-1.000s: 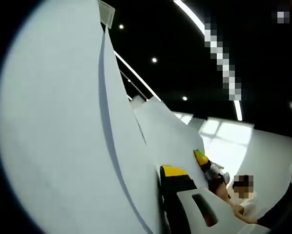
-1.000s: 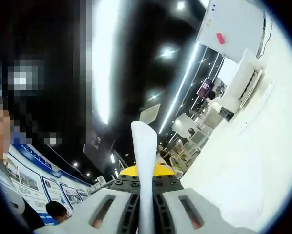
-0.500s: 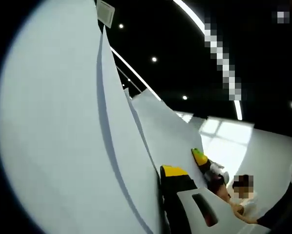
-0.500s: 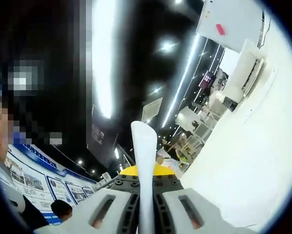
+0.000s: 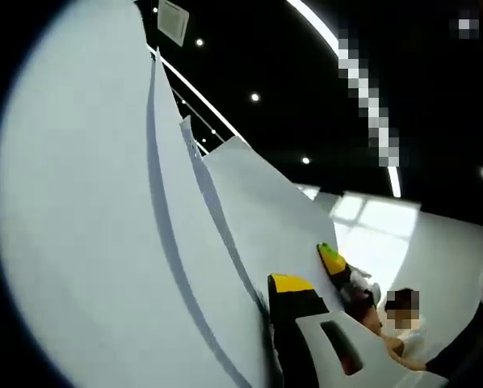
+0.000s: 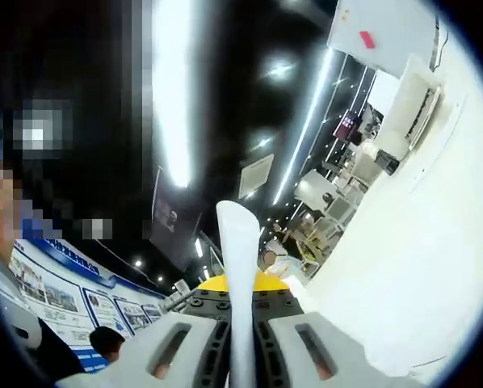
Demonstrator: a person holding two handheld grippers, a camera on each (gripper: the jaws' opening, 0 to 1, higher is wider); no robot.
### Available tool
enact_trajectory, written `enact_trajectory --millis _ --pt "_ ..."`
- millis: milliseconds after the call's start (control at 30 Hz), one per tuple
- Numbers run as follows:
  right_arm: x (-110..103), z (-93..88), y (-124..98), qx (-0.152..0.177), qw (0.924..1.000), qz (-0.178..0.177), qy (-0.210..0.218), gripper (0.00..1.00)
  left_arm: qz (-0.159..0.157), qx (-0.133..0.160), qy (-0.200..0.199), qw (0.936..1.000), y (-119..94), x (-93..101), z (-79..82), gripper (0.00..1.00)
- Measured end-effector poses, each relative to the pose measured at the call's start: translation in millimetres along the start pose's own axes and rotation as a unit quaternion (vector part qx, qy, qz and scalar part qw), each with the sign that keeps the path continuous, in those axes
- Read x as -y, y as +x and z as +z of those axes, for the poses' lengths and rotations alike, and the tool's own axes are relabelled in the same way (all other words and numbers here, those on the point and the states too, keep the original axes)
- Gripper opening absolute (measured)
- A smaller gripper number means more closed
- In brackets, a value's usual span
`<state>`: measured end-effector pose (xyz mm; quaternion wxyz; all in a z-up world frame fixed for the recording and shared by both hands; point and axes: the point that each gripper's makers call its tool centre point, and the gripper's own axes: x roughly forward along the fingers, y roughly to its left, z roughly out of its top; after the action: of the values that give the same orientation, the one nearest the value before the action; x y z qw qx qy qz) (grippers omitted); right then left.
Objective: Organize the stack of printing papers by aligning and flattening the scattered papers on the table
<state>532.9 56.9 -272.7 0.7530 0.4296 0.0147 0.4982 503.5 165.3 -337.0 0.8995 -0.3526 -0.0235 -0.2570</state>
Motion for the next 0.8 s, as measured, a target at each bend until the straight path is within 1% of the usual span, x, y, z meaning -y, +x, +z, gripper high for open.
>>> enact_trajectory --millis 67,233,333,400,500,567,700,800 --pt "-1 -4.7 2 -0.006 1.0000 0.002 0.003 0.00 -0.001 0.000 0.000 1.0000 0 -0.1 0.2 0.12" --pt "-1 -10.1 4 -0.010 0.9999 0.003 0.004 0.00 0.000 0.001 0.000 1.0000 0 -0.4 0.4 0.12" --pt "0 -10.8 3 -0.010 0.9999 0.000 0.005 0.00 -0.001 0.004 -0.002 1.0000 -1 -0.4 1.4 0.13" --pt "3 -11.0 3 -0.010 0.9999 -0.005 0.004 0.00 -0.003 0.006 -0.004 1.0000 -1 0.2 2.1 0.14" --pt "6 -12.1 3 -0.010 0.9999 -0.011 0.005 0.00 -0.005 0.007 -0.007 0.9999 -1 1.1 2.6 0.20" --pt "8 -15.1 3 -0.014 0.9998 -0.014 0.006 0.00 -0.007 0.004 -0.008 0.9999 0 1.8 1.8 0.22" --pt "8 -15.6 6 -0.009 0.9998 -0.015 0.005 0.00 -0.011 0.002 -0.007 0.9999 1 3.5 0.5 0.25" --pt "5 -19.2 9 -0.013 0.9998 -0.012 0.007 0.00 -0.012 0.000 -0.005 0.9999 1 4.2 -0.2 0.25"
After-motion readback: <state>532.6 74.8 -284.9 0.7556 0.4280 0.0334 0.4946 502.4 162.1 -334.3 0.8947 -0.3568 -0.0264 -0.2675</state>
